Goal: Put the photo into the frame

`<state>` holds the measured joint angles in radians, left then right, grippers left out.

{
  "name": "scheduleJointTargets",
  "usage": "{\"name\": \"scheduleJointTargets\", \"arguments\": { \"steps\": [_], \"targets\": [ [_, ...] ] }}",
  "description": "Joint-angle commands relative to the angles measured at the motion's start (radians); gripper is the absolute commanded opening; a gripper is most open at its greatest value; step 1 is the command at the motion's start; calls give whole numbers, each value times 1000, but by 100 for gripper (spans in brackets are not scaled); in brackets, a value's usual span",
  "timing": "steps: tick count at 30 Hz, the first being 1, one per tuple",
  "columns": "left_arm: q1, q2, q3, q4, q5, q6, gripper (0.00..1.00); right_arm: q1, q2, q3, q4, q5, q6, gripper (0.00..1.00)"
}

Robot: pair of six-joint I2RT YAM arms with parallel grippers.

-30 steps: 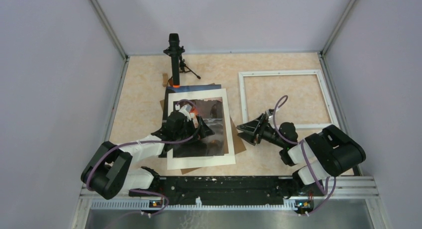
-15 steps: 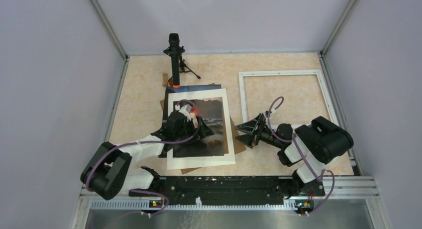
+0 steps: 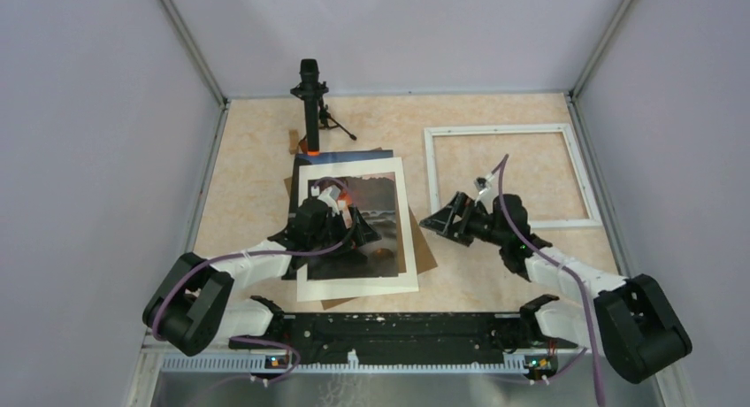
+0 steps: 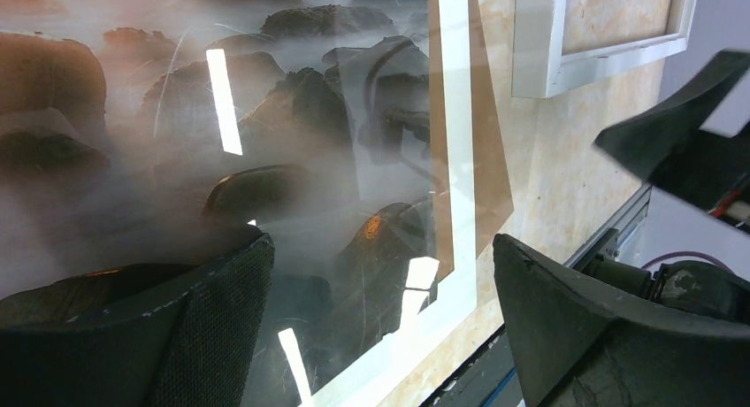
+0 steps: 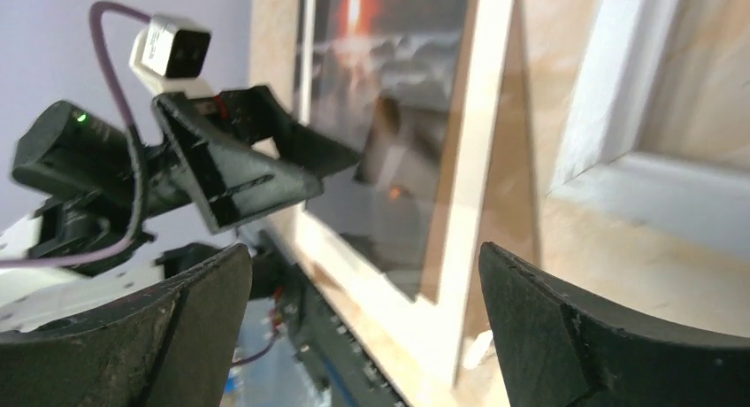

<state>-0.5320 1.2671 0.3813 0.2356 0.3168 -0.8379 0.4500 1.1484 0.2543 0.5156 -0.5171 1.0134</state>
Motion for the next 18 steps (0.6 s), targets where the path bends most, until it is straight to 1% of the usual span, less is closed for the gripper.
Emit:
{"name": "scheduleJointTargets", "arguments": {
  "steps": [1, 4, 5, 8, 11, 14, 16, 18],
  "targets": [
    [-6, 30, -50, -163, -25, 26, 98, -60, -33, 126, -495, 80, -325, 89],
    [-6, 35, -45, -163, -22, 26, 98, -62, 56, 168, -489, 11, -383, 72],
    [-6, 33, -46, -164, -21, 28, 98, -63, 71, 169, -459, -15, -384, 69],
    [-7, 27, -50, -165, -22, 28, 98, -62, 117, 179, -392, -36, -385, 65],
    [-6, 28, -49, -165, -20, 29, 98, -62, 195, 203, -348, -67, -386, 61],
    [-6, 27, -47, -162, -16, 27, 98, -60, 267, 198, -235, -137, -345, 56],
    [-6, 28, -48, -161, -16, 27, 98, -50, 308, 195, -155, -161, -309, 54],
    [-6, 29, -48, -159, -15, 26, 98, -37, 347, 212, -119, -174, -292, 51]
  ]
}}
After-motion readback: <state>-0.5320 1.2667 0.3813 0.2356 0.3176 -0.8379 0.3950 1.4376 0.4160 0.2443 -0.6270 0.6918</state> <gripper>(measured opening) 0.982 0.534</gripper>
